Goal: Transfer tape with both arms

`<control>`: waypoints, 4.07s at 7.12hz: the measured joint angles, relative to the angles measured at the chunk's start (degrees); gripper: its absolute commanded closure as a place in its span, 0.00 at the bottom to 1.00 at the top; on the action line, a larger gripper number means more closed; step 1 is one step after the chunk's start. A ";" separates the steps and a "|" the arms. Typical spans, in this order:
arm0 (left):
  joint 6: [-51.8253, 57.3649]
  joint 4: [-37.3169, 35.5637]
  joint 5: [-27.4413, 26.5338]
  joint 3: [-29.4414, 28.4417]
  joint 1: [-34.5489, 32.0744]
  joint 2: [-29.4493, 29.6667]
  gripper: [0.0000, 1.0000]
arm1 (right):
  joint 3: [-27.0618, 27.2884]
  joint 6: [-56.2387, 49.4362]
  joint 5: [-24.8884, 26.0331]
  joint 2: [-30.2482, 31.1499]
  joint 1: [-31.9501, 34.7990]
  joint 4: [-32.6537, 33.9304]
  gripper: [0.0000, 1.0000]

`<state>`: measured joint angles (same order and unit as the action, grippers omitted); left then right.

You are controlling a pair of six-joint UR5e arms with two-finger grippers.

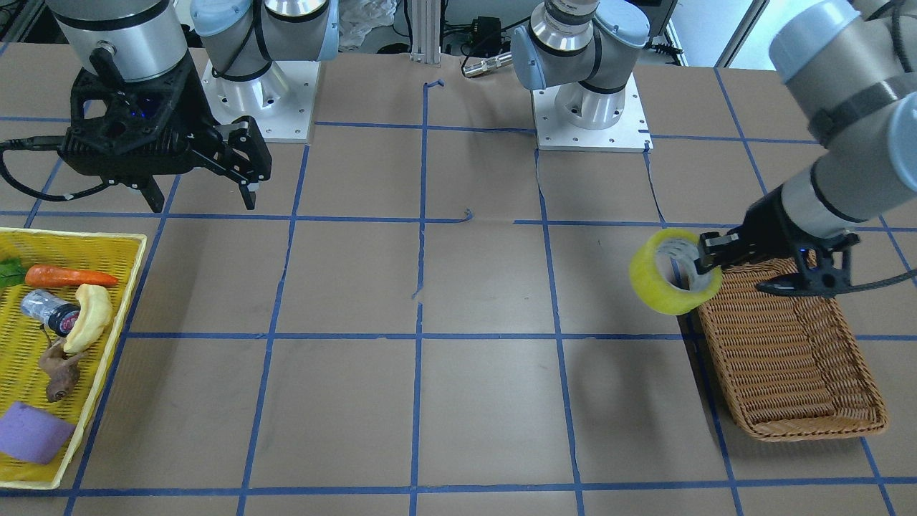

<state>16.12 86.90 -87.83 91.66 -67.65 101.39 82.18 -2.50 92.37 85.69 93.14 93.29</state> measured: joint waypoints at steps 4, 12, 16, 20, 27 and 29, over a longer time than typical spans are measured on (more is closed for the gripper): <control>13.75 -15.84 -2.64 -1.38 7.92 9.25 1.00 | 0.00 -0.11 0.08 0.07 -0.15 -0.07 0.00; 23.18 -21.28 -3.05 -0.11 12.03 14.90 0.04 | 0.00 -0.13 0.09 0.09 -0.08 -0.04 0.00; 17.63 -14.99 -3.01 -4.36 2.66 7.30 0.04 | 0.00 -0.14 0.00 0.10 0.02 -0.12 0.00; -5.73 -8.64 -2.89 -6.20 -14.88 -0.48 0.02 | 0.00 -0.12 0.00 0.07 0.02 -0.04 0.00; -14.73 2.06 -2.12 -4.80 -24.32 -10.99 0.00 | 0.00 -0.05 0.00 0.00 -0.03 -0.06 0.00; -14.79 2.04 -1.96 -4.75 -24.23 -11.23 0.00 | 0.00 -0.05 -0.06 0.00 -0.03 0.00 0.00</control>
<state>1.33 88.94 -89.79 86.91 -91.87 90.17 82.18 -2.55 92.32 85.69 93.11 93.29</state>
